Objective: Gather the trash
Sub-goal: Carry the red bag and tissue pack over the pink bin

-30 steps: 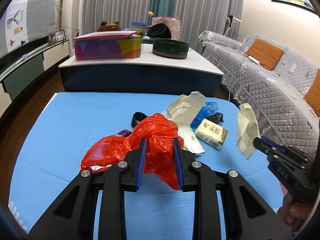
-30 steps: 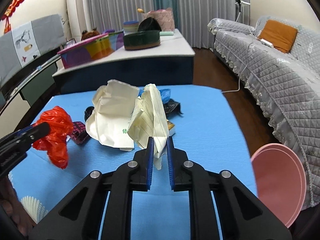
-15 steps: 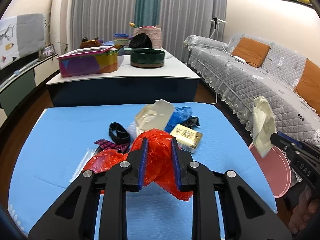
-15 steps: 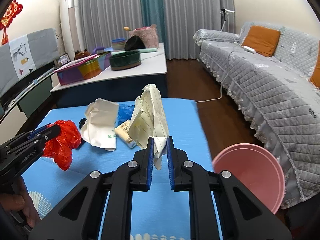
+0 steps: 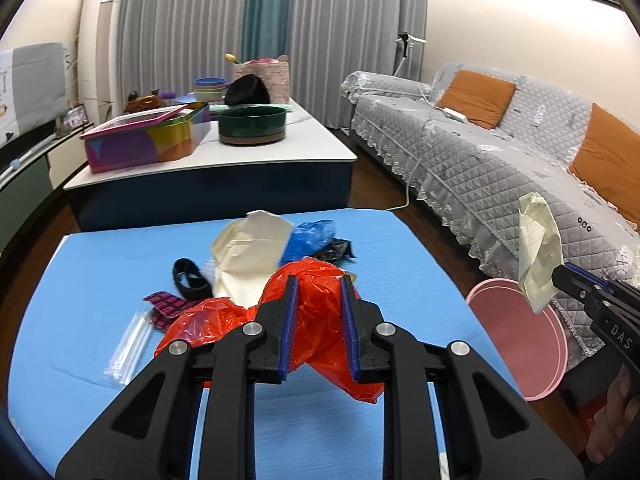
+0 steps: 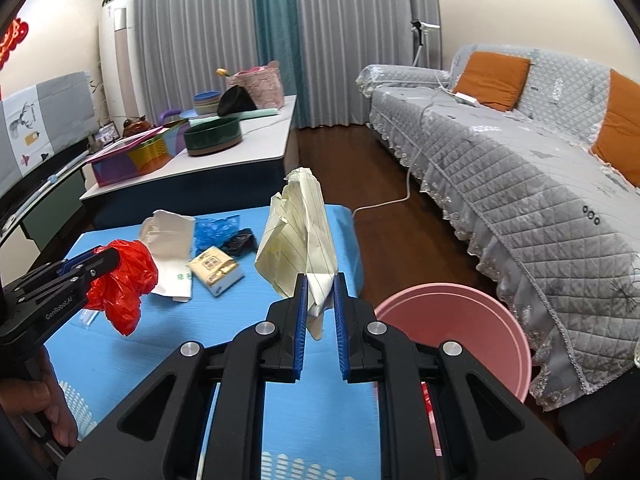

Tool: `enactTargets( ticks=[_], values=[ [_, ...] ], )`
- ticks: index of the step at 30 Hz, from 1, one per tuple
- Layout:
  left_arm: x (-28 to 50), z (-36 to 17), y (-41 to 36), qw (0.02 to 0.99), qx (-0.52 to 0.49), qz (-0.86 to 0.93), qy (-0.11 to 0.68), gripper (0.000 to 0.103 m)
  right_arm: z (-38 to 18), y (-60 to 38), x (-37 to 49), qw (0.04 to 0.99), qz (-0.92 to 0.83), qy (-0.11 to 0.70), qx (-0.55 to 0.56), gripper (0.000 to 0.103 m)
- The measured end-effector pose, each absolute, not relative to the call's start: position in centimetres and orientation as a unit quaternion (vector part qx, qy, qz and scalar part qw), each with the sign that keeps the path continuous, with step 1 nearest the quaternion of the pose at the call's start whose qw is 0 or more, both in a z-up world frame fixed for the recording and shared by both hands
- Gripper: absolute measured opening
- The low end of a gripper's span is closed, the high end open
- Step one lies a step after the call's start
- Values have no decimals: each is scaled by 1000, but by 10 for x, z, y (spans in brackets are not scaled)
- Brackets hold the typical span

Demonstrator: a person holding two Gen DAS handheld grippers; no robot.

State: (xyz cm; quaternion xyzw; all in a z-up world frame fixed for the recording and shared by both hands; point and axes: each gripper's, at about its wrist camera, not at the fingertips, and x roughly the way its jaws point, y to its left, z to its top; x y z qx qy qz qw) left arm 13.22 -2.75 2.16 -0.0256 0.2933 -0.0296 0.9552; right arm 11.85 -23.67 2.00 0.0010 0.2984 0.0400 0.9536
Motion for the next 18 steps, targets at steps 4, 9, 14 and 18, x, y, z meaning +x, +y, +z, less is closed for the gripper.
enactTargets(
  ticks=[4,9,14,18],
  values=[
    [135,23,-41,955,-24,-41,292,20,21,-249,116,954,29,297,4,13],
    [138,24,-56,955,-23,-53,291,20,22,-261,114,955,18,295,4,13],
    [140,23,-72,954,-19,-67,290,20,20,-279,111,955,2,298,8,13],
    [142,22,-85,953,-16,-79,290,20,17,-295,111,954,-10,300,17,13]
  ],
)
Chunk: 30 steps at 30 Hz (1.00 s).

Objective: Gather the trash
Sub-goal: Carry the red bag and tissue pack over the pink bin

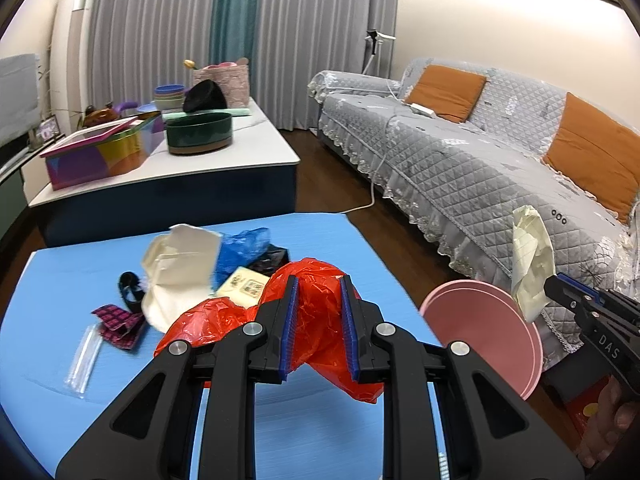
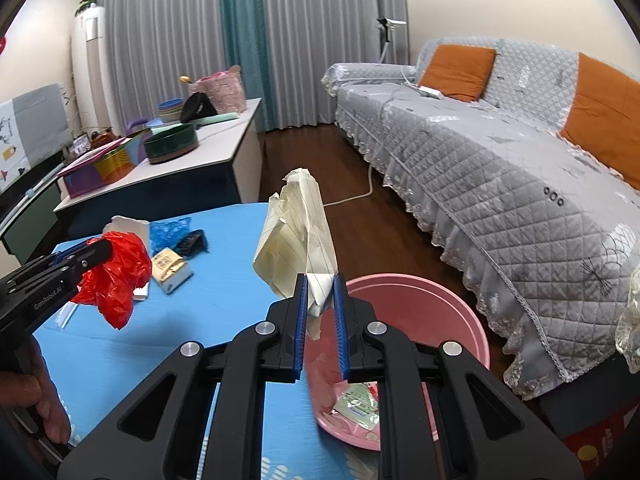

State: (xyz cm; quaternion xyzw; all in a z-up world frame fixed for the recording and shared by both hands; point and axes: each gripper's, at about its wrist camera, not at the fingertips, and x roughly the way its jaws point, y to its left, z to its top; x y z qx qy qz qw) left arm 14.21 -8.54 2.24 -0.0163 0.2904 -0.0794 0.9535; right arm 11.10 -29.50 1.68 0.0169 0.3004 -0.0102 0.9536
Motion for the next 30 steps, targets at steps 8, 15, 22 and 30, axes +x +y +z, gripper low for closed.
enactTargets(
  ticks=[8,15,22,30],
  values=[
    [148,18,-109,951,-11,-100,292,20,12,-315,113,952,-24,303,26,13],
    [150,16,-126,950,-2,-123,287,20,11,-334,115,951,-38,304,41,13],
    [149,16,-137,948,-3,-147,283,20,6,-352,118,948,-55,310,49,13],
    [146,22,-158,944,5,-185,274,20,9,-367,114,948,-69,306,61,13]
  ],
)
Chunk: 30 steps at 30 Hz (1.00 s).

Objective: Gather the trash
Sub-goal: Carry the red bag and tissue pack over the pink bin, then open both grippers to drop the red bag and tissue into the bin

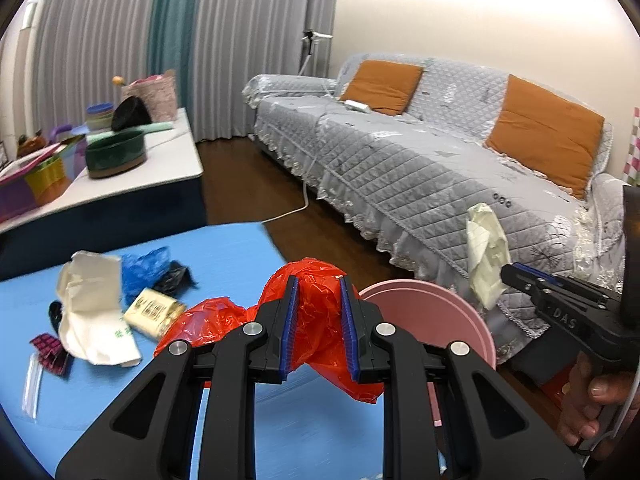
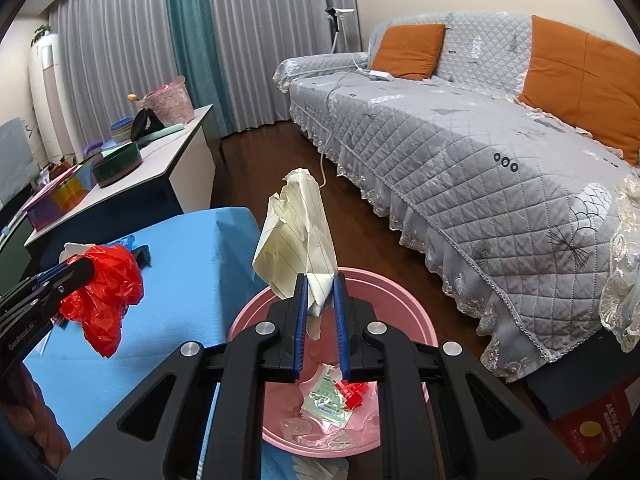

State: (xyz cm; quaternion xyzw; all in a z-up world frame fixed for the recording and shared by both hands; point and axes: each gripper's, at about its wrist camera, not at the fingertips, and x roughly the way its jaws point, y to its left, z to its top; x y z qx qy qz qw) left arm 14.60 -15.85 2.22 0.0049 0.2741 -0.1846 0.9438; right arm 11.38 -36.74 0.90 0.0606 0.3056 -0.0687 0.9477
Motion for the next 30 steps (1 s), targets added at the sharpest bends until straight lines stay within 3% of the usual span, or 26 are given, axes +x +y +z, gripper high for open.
enactTargets(
  ticks=[26,29,30],
  values=[
    [161,7,-245,922,29,-246,297,20,-2,-401,107,940,-91,318,80,13],
    [164,7,-247,918,22,-252,306,24,-2,-401,110,940,-93,319,81,17],
    [166,8,-246,916,18,-253,310,28,-2,-402,110,939,-95,320,82,26]
  ],
)
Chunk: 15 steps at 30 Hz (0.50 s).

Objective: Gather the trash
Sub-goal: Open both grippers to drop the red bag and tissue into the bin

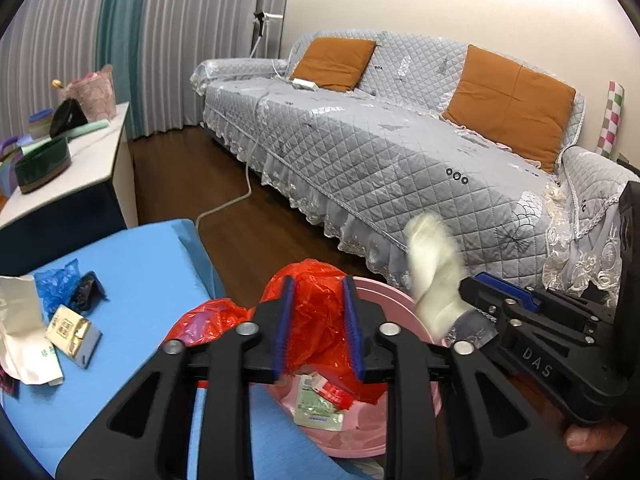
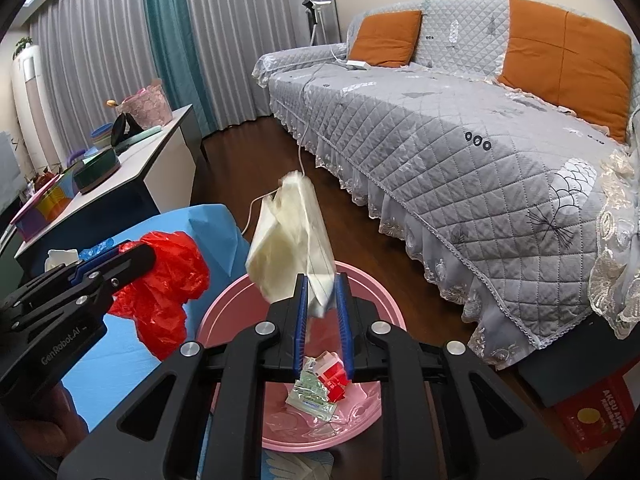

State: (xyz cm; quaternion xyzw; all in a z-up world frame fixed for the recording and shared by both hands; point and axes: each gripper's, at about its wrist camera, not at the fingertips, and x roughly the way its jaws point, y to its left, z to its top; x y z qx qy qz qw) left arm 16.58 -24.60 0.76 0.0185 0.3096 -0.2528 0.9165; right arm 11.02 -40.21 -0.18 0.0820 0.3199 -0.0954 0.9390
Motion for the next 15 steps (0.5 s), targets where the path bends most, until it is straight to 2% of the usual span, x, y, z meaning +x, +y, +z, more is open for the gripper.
enactTargets(
  ticks=[2,3,15],
  values=[
    [166,9,-243,915,9,-255,312,30,-1,-404,109,939,-99,318,89,39],
    [166,10,-241,916,8,-255,311,30,-1,-404,109,939,-100,318,91,42],
    [158,22,-201,926,-1,-231,298,30,7,-383,112,943,-85,309,91,43]
  ],
)
